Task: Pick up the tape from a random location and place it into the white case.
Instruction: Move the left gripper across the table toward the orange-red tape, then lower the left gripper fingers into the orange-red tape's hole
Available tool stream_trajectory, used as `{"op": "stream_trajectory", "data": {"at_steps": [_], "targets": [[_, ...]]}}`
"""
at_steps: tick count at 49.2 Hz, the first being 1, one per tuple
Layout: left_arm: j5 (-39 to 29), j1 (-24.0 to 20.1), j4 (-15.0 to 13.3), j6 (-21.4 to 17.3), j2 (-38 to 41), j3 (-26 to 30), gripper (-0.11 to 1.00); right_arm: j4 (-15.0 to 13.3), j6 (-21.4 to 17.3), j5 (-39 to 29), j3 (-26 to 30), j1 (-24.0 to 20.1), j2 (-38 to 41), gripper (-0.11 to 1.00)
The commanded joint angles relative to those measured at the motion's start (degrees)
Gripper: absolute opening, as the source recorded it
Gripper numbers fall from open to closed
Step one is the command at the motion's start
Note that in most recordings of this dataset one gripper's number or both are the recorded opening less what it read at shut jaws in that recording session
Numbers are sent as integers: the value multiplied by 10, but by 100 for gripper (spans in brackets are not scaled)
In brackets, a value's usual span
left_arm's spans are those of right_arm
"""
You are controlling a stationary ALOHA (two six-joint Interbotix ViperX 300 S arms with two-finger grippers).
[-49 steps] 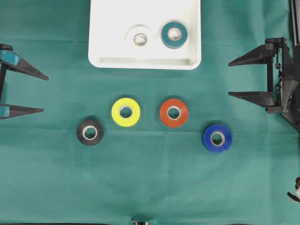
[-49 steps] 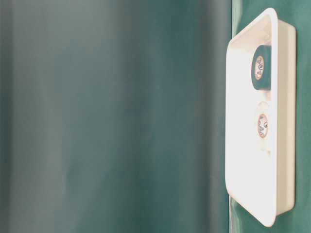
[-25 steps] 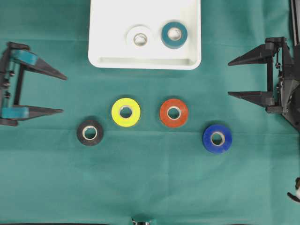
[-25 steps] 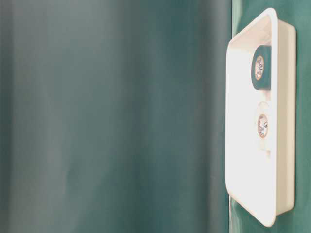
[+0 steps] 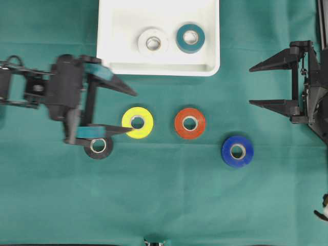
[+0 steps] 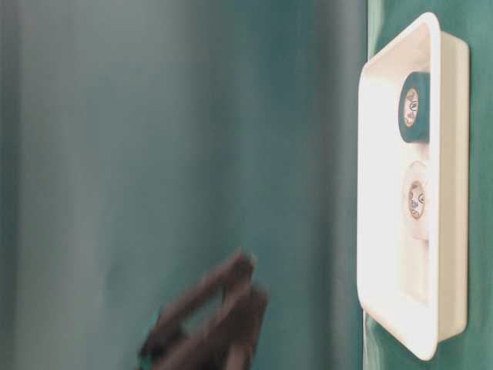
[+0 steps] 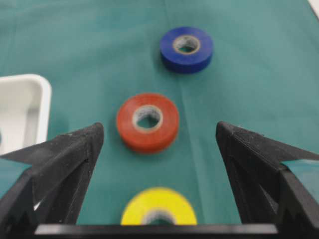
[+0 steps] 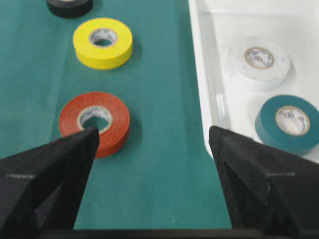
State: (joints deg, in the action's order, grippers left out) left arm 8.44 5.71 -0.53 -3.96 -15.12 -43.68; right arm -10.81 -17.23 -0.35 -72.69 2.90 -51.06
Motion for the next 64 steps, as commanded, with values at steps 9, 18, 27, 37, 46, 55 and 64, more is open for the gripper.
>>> {"op": "stream_trajectory", "data": {"at_steps": [9,18,27,37,46,55,64], "targets": [[-35,1,-1,-2,97,146,96,-2,3,3,17,1,4,86],[-75,1,-1,-3,171,245,96,-2,3,3,16,1,4,86],[-105,1,0,-4,214,310,96,-2,3,-2,16,1,4,86],[-110,1,0,-4,225,325,96,-2,3,-4,16,1,5,86],[-143,1,-1,5,224,325,96,-2,3,-4,18,1,5,86],[-254,-2,-1,11,230,354,96,-2,3,-4,18,1,5,86],[-394,-1,-1,12,258,417,96,-2,3,-4,20,1,5,86]]}}
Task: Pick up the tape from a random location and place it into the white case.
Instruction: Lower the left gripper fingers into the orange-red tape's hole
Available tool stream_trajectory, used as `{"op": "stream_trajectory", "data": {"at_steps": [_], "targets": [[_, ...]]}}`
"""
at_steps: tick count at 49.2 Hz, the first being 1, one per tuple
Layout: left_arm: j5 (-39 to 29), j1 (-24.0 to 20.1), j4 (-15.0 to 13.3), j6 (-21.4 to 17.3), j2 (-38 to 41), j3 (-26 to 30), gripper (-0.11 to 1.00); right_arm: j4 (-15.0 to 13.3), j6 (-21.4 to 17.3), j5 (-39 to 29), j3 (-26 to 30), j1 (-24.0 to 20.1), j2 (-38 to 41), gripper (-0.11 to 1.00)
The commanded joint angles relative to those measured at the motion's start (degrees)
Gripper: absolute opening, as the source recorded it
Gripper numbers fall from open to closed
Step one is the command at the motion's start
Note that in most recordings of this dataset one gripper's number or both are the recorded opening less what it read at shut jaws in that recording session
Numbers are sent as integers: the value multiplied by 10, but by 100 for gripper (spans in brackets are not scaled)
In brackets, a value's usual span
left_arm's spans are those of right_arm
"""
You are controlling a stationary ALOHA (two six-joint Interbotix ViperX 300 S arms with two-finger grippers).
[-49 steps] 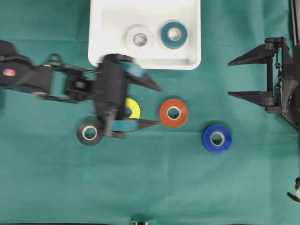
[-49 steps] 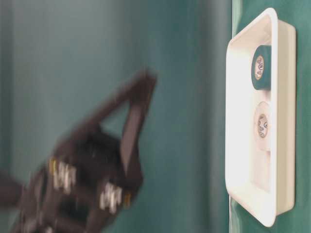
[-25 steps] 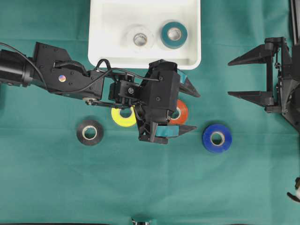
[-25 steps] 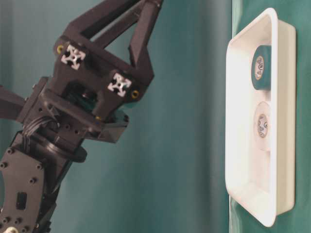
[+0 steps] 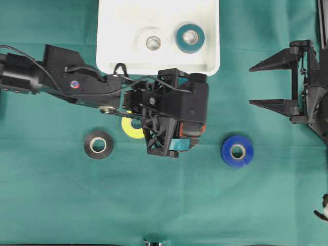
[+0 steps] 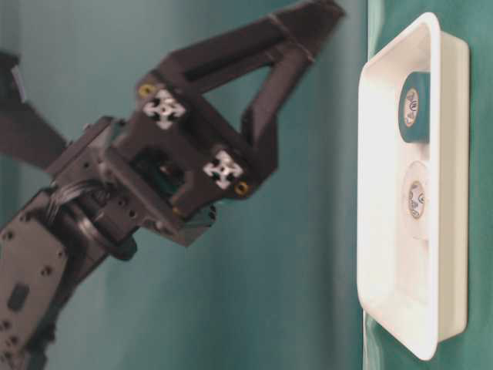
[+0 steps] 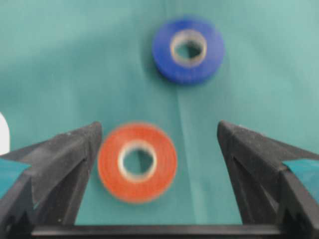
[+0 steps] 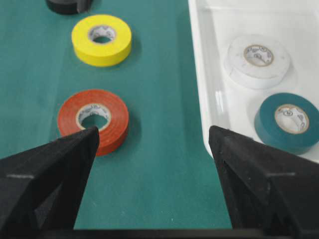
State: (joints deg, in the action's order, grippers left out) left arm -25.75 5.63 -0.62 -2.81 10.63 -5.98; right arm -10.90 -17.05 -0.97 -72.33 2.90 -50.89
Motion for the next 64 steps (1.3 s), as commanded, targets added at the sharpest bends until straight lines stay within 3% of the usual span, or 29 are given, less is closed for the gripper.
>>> {"op": "stream_trajectory", "data": {"at_steps": [1,12,22,46,64], "targets": [[-65,1,0,1,4,48,96,-1,1,3,17,1,4,86],[-190,5,1,1,44,138,96,-1,1,3,18,1,7,86],[-244,8,3,1,67,190,96,-1,0,3,20,1,11,86],[-244,8,4,1,68,185,96,-1,0,3,25,1,20,86],[-206,7,4,1,60,155,96,-1,0,3,28,1,20,86]]}}
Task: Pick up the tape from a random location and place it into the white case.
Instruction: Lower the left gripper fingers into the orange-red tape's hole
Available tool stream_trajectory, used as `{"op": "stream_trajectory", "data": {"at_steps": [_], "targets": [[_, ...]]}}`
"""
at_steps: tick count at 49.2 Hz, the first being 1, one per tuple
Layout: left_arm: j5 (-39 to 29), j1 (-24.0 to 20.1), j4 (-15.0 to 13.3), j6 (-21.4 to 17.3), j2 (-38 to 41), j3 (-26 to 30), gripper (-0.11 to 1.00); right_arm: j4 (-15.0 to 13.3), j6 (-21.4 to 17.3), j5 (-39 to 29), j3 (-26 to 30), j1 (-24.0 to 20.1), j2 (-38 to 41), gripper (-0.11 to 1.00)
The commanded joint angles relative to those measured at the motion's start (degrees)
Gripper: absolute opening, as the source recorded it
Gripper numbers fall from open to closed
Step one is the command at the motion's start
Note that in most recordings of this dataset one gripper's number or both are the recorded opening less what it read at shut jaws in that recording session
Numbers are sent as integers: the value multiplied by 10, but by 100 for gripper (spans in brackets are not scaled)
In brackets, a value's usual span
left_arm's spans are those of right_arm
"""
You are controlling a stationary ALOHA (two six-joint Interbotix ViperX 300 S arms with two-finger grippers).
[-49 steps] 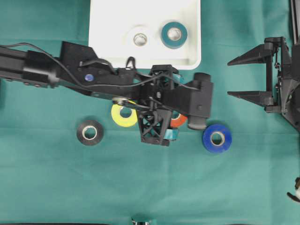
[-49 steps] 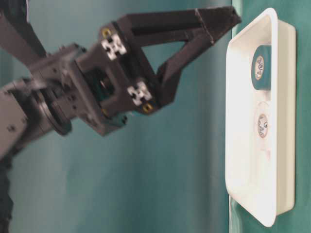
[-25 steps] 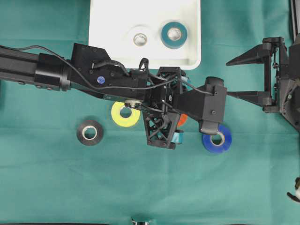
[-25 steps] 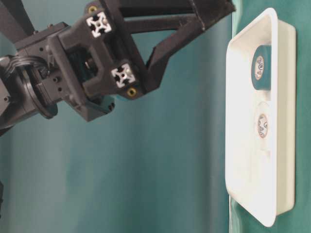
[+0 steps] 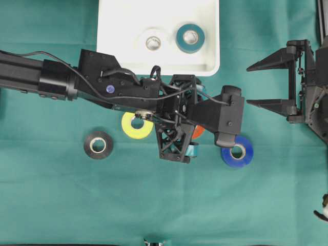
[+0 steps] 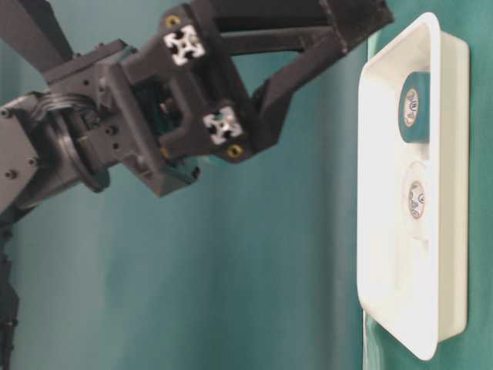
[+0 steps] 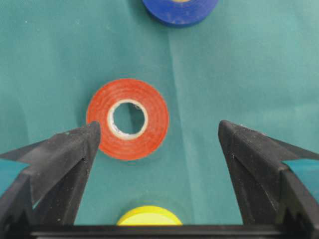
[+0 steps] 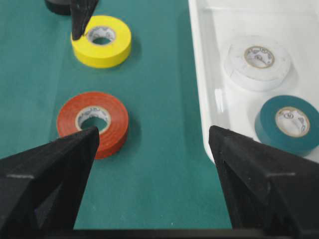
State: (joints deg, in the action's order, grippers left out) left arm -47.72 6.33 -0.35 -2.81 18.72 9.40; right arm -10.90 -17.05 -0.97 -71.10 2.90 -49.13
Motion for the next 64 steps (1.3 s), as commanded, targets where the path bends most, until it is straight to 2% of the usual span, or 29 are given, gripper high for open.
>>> {"op": "stream_trajectory", "data": {"at_steps": [1,29,49,64], "targets": [[17,0,2,1,-21,-1,96,0,0,3,16,1,4,86],[120,-4,2,1,-18,-70,96,-1,1,3,17,1,8,86],[149,-5,2,25,25,-93,96,-1,0,4,17,1,20,86],[195,-4,2,25,43,-114,96,-1,1,5,17,1,22,86]]}}
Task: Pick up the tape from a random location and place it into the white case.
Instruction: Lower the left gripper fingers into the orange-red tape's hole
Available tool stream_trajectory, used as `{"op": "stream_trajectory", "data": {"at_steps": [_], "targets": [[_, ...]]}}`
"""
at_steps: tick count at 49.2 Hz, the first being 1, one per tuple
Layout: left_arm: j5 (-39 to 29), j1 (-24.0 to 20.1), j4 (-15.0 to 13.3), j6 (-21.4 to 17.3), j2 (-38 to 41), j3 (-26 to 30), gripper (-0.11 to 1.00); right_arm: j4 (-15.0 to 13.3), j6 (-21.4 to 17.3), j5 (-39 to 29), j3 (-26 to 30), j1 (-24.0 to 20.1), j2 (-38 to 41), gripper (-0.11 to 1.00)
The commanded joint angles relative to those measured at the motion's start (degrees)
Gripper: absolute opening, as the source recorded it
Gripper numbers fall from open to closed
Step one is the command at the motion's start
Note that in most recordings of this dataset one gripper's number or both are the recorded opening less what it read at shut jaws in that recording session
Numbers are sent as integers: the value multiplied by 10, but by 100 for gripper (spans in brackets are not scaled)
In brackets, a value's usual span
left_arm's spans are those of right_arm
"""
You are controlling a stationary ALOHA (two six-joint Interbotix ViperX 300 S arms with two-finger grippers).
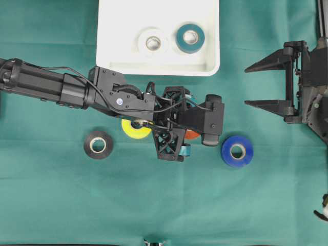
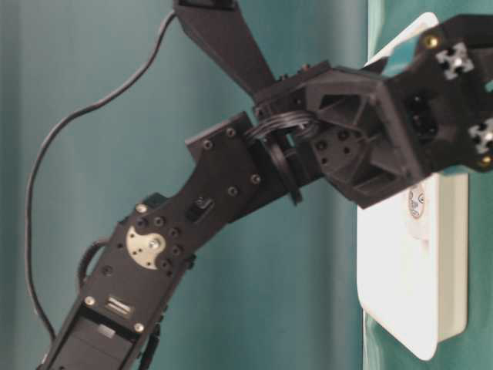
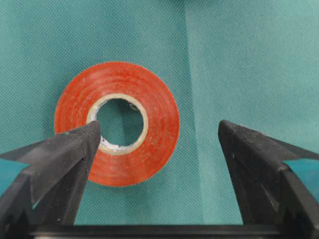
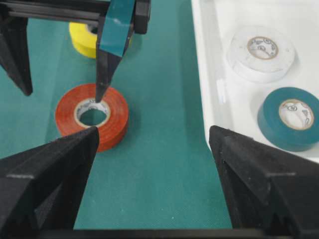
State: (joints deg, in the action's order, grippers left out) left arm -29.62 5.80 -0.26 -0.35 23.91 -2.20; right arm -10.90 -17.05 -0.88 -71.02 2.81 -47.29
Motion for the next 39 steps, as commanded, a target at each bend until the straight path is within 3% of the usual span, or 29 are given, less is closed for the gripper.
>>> {"op": "stream_trajectory", "data": {"at_steps": [1,39], "targets": [[18,1,1,1,-8,1,96,-1,1,4,15,2,4,86],[37,0,1,3,40,-3,96,-1,1,8,15,3,10,85]]}}
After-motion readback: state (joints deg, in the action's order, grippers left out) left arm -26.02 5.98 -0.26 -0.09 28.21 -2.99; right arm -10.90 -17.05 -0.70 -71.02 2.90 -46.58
